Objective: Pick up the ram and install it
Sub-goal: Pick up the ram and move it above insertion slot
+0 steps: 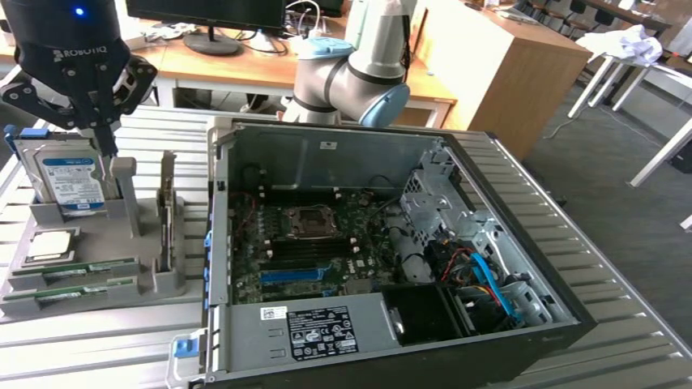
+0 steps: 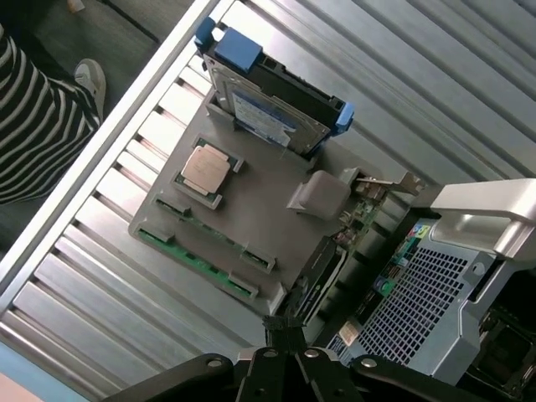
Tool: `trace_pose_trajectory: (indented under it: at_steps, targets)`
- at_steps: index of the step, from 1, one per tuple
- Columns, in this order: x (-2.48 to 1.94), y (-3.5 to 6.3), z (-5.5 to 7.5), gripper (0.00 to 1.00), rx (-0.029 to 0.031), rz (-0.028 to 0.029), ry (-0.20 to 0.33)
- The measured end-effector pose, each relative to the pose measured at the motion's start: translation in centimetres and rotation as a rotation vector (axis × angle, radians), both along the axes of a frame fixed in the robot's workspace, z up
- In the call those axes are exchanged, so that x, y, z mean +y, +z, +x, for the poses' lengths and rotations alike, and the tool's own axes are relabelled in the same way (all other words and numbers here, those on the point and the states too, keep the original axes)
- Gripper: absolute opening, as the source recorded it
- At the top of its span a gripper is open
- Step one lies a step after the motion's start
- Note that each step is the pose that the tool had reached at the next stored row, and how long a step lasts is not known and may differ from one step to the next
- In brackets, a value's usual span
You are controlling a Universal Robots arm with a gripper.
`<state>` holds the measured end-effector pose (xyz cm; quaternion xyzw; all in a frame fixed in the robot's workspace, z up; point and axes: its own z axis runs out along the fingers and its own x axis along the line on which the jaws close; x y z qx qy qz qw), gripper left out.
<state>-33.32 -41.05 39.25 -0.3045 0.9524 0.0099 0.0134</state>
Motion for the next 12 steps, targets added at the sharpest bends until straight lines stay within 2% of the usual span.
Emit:
trace_pose_trajectory:
  at_steps: [12]
  targets:
    - [0.0, 0.0, 0.0, 0.1, 0.0, 0.0, 0.075]
